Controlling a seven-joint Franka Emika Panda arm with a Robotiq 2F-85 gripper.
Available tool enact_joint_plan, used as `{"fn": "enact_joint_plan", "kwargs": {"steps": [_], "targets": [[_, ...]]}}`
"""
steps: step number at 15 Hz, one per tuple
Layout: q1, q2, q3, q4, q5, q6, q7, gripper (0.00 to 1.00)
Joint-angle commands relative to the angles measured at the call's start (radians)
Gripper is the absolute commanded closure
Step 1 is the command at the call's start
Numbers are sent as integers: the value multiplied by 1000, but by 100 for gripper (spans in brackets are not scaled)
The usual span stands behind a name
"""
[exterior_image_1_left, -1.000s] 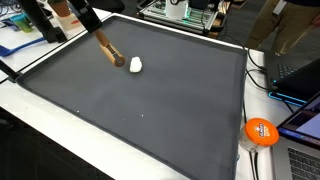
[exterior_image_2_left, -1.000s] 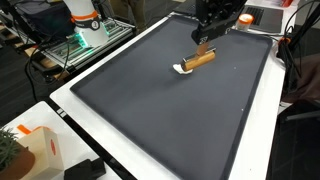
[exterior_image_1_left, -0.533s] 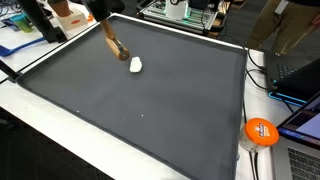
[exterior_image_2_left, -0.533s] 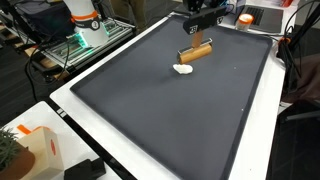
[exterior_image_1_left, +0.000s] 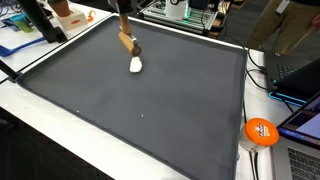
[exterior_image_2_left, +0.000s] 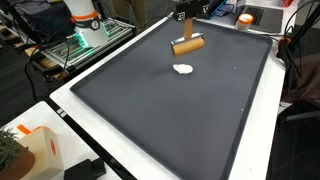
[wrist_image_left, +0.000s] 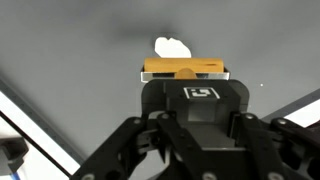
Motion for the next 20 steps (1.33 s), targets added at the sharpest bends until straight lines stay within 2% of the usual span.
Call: {"fn": "enact_joint_plan", "kwargs": {"steps": [1, 3, 4, 9, 14, 18, 20], "targets": [[-6, -37, 12, -46, -32, 38, -3, 53], [-10, -98, 21, -116, -56, 67, -8, 53], [-9, -102, 23, -119, -50, 64, -36, 78], [-9, -137, 29, -168, -61, 113, -76, 78], [-17, -190, 28, -258, -73, 274, -110, 78], [-33, -236, 20, -346, -45, 385, -155, 78], [-34, -253, 7, -377, 13, 420, -225, 78]]}}
